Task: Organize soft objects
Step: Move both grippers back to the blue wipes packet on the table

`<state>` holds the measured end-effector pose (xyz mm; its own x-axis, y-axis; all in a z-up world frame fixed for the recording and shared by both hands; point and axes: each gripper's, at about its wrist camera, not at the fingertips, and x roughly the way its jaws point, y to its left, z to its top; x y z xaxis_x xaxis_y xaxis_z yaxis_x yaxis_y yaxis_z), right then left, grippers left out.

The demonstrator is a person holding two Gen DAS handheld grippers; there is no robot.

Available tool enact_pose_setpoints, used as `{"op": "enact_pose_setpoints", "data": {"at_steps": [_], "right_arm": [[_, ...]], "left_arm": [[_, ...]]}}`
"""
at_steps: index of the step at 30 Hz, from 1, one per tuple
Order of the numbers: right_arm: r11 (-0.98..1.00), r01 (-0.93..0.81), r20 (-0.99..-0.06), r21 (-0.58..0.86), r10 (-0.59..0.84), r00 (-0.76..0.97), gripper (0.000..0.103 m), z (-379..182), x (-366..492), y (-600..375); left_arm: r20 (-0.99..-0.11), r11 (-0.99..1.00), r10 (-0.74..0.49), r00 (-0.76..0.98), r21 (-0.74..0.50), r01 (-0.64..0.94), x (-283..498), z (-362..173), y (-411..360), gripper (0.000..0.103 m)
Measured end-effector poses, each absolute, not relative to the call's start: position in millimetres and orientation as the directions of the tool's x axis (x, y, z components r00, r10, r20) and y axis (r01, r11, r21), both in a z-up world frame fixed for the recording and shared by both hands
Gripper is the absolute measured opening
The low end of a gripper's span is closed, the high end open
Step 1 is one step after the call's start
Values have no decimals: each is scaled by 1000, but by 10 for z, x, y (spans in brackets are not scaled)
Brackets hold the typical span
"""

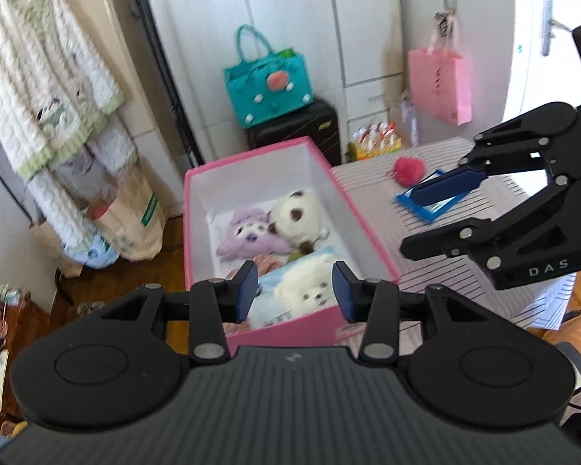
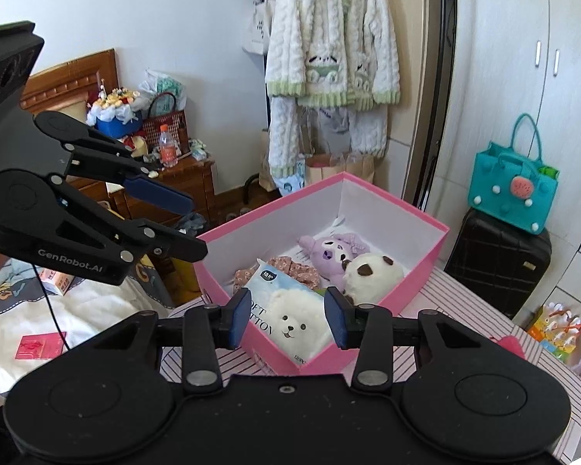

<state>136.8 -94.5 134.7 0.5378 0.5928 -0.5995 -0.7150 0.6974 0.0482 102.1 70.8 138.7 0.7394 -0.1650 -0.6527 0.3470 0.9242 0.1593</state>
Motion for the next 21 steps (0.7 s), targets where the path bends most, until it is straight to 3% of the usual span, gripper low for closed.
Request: {"op": "enact_pose_setpoints", "data": {"at_steps": [5,21], "right_arm": [[712,-701,-564,39,594,573,49,1391,1239,-1147],[803,-596,-545,19,508,667,56,1208,848,-2004]], "left_arm": [[-601,913,-182,778,190,361,872,1362,510,44],[-593,892,-241,768,176,416,648,1018,-3,48]]}}
